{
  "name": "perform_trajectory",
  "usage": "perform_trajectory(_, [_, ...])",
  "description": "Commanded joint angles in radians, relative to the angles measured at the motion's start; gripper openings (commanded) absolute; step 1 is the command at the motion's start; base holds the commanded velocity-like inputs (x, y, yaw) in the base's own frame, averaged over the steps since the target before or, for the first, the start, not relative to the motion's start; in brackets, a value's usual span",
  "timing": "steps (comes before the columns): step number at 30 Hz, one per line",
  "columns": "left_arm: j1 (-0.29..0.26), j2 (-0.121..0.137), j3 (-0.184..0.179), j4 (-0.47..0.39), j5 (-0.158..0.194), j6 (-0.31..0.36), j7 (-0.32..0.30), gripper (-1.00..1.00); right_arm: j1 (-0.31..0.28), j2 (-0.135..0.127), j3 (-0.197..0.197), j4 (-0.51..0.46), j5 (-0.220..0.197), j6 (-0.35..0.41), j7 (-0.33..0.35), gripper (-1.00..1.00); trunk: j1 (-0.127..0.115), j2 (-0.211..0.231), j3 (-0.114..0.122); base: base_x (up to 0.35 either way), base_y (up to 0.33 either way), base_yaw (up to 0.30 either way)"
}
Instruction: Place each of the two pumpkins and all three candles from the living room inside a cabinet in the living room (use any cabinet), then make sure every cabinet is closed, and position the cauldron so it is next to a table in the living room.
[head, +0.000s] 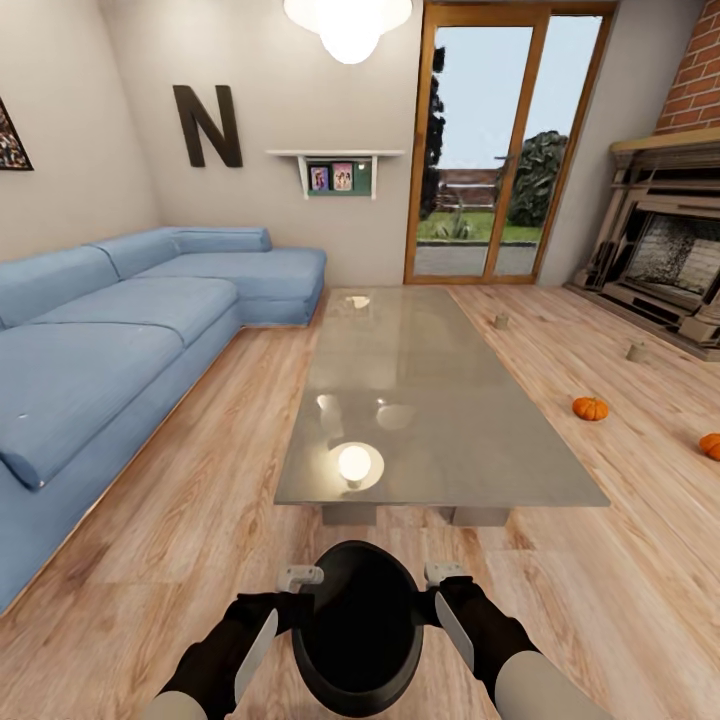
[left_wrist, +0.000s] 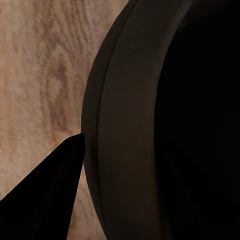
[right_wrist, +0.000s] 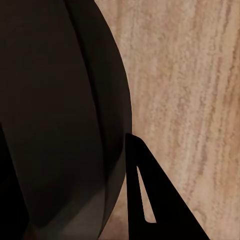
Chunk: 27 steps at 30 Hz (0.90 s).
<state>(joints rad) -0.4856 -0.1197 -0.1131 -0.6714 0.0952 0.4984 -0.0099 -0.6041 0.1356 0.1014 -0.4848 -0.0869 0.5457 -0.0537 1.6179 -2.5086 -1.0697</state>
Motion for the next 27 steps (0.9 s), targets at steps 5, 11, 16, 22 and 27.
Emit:
perform_trajectory(5, [-0.001,0.002,-0.008,-0.013,0.017,-0.021,0.004,-1.00,0.000,-0.001,0.012,0.002,-0.010,0.006,-0.008,-1.00,0.000,0.000,-0.001,0.000,0.000,0.000])
perform_trajectory(11, [-0.001,0.003,-0.006,-0.040,0.017,-0.021,0.004,-1.00,0.000,-0.001,0.012,0.002,-0.010,0.005,-0.008,-1.00,0.000,0.000,-0.001,0.007,0.000,0.000])
perform_trajectory(16, [-0.001,0.003,-0.005,-0.048,0.017,-0.021,0.004,-1.00,0.000,-0.001,0.012,0.001,-0.010,0.005,-0.008,-1.00,0.000,0.000,-0.001,0.093,0.000,0.000])
perform_trajectory(22, [-0.001,0.003,-0.005,-0.048,0.017,-0.021,0.004,-1.00,0.000,-0.001,0.012,0.002,-0.010,0.006,-0.008,-1.00,0.000,0.000,-0.001,0.104,0.000,0.000])
perform_trajectory(27, [-0.001,0.003,-0.005,-0.048,0.017,-0.021,0.004,-1.00,0.000,-0.001,0.012,0.001,-0.010,0.005,-0.008,-1.00,0.000,0.000,-0.001,0.037,0.000,0.000])
